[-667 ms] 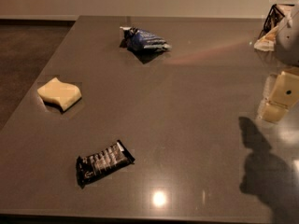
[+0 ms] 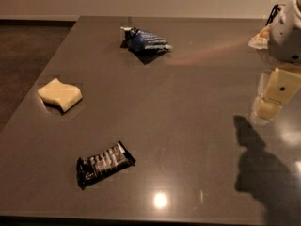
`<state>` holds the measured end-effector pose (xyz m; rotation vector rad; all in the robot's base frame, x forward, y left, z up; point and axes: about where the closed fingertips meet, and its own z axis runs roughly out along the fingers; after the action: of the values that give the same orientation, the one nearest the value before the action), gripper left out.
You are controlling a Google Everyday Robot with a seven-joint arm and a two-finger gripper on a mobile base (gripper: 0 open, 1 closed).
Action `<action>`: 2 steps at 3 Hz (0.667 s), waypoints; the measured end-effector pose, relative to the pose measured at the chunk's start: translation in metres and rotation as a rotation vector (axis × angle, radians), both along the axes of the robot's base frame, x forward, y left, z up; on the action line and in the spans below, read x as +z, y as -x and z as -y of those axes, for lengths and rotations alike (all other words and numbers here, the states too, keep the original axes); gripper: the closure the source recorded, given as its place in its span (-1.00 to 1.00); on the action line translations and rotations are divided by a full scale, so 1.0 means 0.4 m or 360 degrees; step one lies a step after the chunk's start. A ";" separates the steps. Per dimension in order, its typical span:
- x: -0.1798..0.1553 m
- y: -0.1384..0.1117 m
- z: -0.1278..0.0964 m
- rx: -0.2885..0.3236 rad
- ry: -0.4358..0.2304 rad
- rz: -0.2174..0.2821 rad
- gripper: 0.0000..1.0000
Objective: Pick sponge
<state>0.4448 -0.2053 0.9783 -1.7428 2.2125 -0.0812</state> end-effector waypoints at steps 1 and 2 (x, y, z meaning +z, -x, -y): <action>-0.001 -0.038 -0.079 0.0062 -0.0077 0.0021 -1.00; 0.002 -0.087 -0.192 0.0129 -0.0180 0.0071 -1.00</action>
Offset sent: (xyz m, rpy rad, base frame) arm 0.0594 0.1312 0.0009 0.1926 -0.0760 0.1277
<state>0.4798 -0.1284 0.9791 -1.7494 2.0709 0.0229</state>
